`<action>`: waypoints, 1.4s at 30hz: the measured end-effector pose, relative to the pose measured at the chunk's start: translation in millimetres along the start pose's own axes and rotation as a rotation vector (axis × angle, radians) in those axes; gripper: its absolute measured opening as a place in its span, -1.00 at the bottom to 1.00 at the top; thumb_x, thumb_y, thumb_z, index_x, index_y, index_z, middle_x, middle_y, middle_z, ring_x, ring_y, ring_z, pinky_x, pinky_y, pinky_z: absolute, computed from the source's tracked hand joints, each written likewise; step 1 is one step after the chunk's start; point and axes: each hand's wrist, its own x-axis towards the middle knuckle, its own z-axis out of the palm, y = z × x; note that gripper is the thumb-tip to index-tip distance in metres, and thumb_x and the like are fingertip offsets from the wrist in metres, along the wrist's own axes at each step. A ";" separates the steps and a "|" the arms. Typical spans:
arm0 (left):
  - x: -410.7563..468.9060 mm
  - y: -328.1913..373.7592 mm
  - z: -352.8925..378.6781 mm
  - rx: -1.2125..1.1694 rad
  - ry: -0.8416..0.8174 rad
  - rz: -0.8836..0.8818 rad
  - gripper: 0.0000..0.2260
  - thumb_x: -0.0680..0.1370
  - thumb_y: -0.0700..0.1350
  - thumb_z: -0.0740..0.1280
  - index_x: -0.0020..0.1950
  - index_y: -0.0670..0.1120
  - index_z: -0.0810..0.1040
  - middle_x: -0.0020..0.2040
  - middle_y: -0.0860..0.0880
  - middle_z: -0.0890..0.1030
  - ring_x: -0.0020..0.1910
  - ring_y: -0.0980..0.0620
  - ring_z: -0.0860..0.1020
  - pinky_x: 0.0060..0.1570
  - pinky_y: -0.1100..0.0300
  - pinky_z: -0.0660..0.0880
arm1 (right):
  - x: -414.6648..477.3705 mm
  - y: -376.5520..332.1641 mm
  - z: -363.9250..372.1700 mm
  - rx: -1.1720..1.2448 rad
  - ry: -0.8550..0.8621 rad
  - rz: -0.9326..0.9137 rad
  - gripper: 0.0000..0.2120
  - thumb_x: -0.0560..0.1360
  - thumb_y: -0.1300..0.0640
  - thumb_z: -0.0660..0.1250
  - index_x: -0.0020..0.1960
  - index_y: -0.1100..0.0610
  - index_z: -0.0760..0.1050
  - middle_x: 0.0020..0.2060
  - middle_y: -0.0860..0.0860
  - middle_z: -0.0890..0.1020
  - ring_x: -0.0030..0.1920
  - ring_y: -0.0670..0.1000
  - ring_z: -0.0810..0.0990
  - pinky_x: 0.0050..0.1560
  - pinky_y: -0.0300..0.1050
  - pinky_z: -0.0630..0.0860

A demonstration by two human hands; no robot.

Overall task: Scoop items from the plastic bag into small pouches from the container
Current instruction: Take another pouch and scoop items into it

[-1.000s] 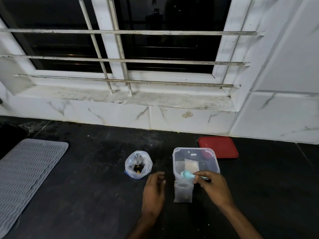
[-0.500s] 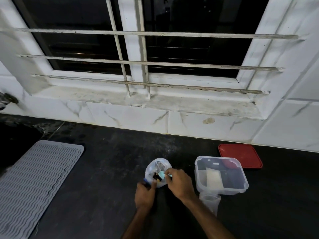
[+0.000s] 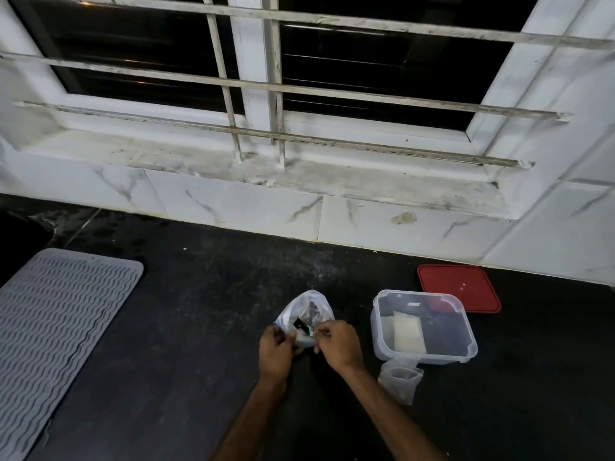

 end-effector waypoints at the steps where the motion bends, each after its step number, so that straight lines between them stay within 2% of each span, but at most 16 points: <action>1: -2.8 2.7 -0.4 -0.003 -0.019 -0.012 -0.92 0.59 -0.28 0.30 0.06 -0.26 0.49 -0.06 -0.19 0.65 -0.08 -0.14 0.67 -0.09 -0.04 0.63 | 1.2 1.3 -0.9 0.064 -0.015 0.041 -0.64 0.51 0.14 0.28 -0.46 0.00 0.51 -0.53 -0.07 0.55 -0.49 -0.17 0.48 -0.30 -0.24 0.43; 5: -6.5 6.1 -4.5 0.096 -0.053 -0.008 -0.95 0.60 -0.27 0.29 0.05 -0.20 0.49 -0.07 -0.17 0.65 -0.17 -0.07 0.64 -0.31 0.12 0.56 | 0.6 5.5 -0.8 0.374 -0.027 0.198 -0.75 0.51 0.19 0.31 -0.31 0.14 0.64 -0.44 0.08 0.64 -0.55 -0.09 0.44 -0.42 -0.18 0.42; 10: -13.5 13.3 -4.9 0.205 -0.121 0.005 -0.91 0.56 -0.30 0.30 -0.02 -0.16 0.57 -0.25 -0.02 0.62 -0.36 0.15 0.55 -0.47 0.36 0.44 | -3.2 0.6 5.1 0.427 -0.008 0.265 -0.79 0.50 0.22 0.30 -0.27 0.16 0.64 -0.42 0.08 0.65 -0.56 -0.07 0.48 -0.45 -0.18 0.45; 12: -14.6 14.5 -5.5 0.188 -0.108 -0.013 -0.93 0.56 -0.26 0.32 -0.06 -0.12 0.57 -0.27 -0.01 0.61 -0.36 0.14 0.55 -0.46 0.34 0.45 | -5.6 -2.4 5.2 0.425 -0.006 0.257 -0.79 0.49 0.22 0.29 -0.27 0.16 0.64 -0.42 0.09 0.66 -0.55 -0.07 0.49 -0.43 -0.17 0.47; 16: -11.5 12.1 -7.0 0.128 -0.038 -0.079 -0.91 0.59 -0.22 0.28 0.08 -0.19 0.51 -0.23 -0.11 0.57 -0.33 -0.01 0.54 -0.46 0.21 0.44 | -14.6 -3.3 -4.3 0.417 0.024 0.227 -0.76 0.49 0.19 0.28 -0.31 0.15 0.63 -0.41 0.07 0.68 -0.54 -0.07 0.49 -0.44 -0.20 0.47; 19: -11.8 11.2 -9.7 0.100 0.004 -0.095 -0.90 0.60 -0.22 0.28 0.07 -0.23 0.48 -0.30 -0.13 0.53 -0.38 -0.01 0.50 -0.47 0.21 0.41 | -18.7 -4.6 -14.0 0.456 0.059 0.217 -0.79 0.49 0.19 0.29 -0.27 0.13 0.64 -0.42 0.07 0.68 -0.54 -0.08 0.48 -0.42 -0.19 0.47; 21: -15.2 10.0 -11.4 0.093 0.028 -0.083 -0.88 0.60 -0.20 0.29 0.09 -0.22 0.47 -0.26 -0.14 0.54 -0.35 0.00 0.51 -0.47 0.21 0.43 | -21.0 -5.2 -19.9 0.495 0.057 0.232 -0.81 0.50 0.18 0.31 -0.23 0.12 0.64 -0.42 0.06 0.68 -0.54 -0.08 0.48 -0.42 -0.20 0.46; 23: -17.6 7.4 -13.0 0.100 0.041 -0.061 -0.85 0.59 -0.18 0.32 0.12 -0.18 0.45 -0.12 -0.15 0.59 -0.24 -0.02 0.55 -0.38 0.15 0.50 | -24.0 -4.8 -26.3 0.543 0.039 0.255 -0.83 0.51 0.17 0.32 -0.20 0.12 0.64 -0.42 0.05 0.67 -0.52 -0.09 0.46 -0.45 -0.22 0.41; 25: -23.0 6.6 -14.9 0.125 0.044 -0.021 -0.80 0.57 -0.16 0.36 0.15 -0.10 0.44 0.06 -0.14 0.60 -0.06 -0.05 0.59 -0.11 0.01 0.58 | -29.7 -5.1 -35.1 0.577 0.008 0.260 -0.86 0.51 0.16 0.33 -0.16 0.13 0.65 -0.42 0.03 0.65 -0.51 -0.09 0.46 -0.49 -0.27 0.36; 27: -31.8 9.0 -15.9 0.170 0.073 0.057 -0.71 0.53 -0.15 0.41 0.20 -0.06 0.42 0.20 -0.15 0.57 0.12 -0.10 0.58 0.16 -0.08 0.53 | -38.6 -6.5 -48.5 0.618 -0.017 0.251 -0.87 0.52 0.17 0.33 -0.13 0.16 0.64 -0.42 0.03 0.63 -0.50 -0.10 0.44 -0.52 -0.31 0.33; 29: -42.2 15.6 -16.7 0.318 0.215 0.193 -0.55 0.52 -0.12 0.43 0.36 -0.10 0.38 0.34 -0.10 0.46 0.30 -0.08 0.46 0.30 -0.03 0.43 | -49.1 -8.8 -66.4 0.660 -0.031 0.239 -0.87 0.53 0.18 0.33 -0.10 0.15 0.64 -0.41 0.02 0.63 -0.50 -0.11 0.43 -0.53 -0.33 0.31; 31: -61.8 28.1 -12.2 0.402 0.322 0.414 -0.52 0.53 -0.09 0.42 0.40 -0.10 0.37 0.32 0.02 0.40 0.34 0.05 0.37 0.30 0.11 0.36 | -62.4 -5.9 -90.6 0.669 -0.048 0.227 -0.87 0.55 0.17 0.32 -0.06 0.13 0.64 -0.38 0.02 0.63 -0.46 -0.10 0.44 -0.48 -0.30 0.31; 32: -70.5 33.8 -8.0 0.380 0.297 0.515 -0.57 0.53 -0.10 0.41 0.37 -0.08 0.40 0.28 0.08 0.43 0.29 0.12 0.40 0.25 0.18 0.37 | -67.4 -1.6 -102.8 0.662 -0.053 0.222 -0.88 0.55 0.16 0.32 -0.05 0.12 0.64 -0.36 0.02 0.63 -0.44 -0.10 0.44 -0.45 -0.28 0.30; 34: -82.8 35.8 7.4 0.324 0.109 0.596 -0.69 0.54 -0.13 0.41 0.26 0.00 0.47 0.18 0.13 0.53 0.15 0.19 0.52 0.10 0.28 0.47 | -78.1 14.9 -127.7 0.636 -0.030 0.210 -0.89 0.55 0.15 0.33 -0.06 0.10 0.64 -0.34 0.04 0.64 -0.43 -0.09 0.46 -0.40 -0.25 0.30; 38: -97.3 10.9 47.1 0.424 -0.270 0.463 -0.75 0.52 -0.14 0.44 0.13 0.12 0.53 0.05 0.08 0.63 0.00 0.20 0.62 0.06 0.14 0.59 | -96.2 58.5 -165.3 0.571 0.020 0.178 -0.90 0.55 0.20 0.33 -0.06 0.13 0.64 -0.29 0.10 0.66 -0.43 -0.13 0.50 -0.49 -0.36 0.36; 42: -102.0 -17.3 75.6 0.554 -0.333 0.390 -0.77 0.45 -0.10 0.46 0.04 0.17 0.57 -0.04 0.09 0.66 -0.08 0.21 0.63 0.01 0.07 0.61 | -98.3 90.0 -174.9 0.484 0.014 0.153 -0.88 0.54 0.23 0.35 -0.11 0.18 0.66 -0.33 0.15 0.68 -0.44 -0.09 0.50 -0.43 -0.30 0.41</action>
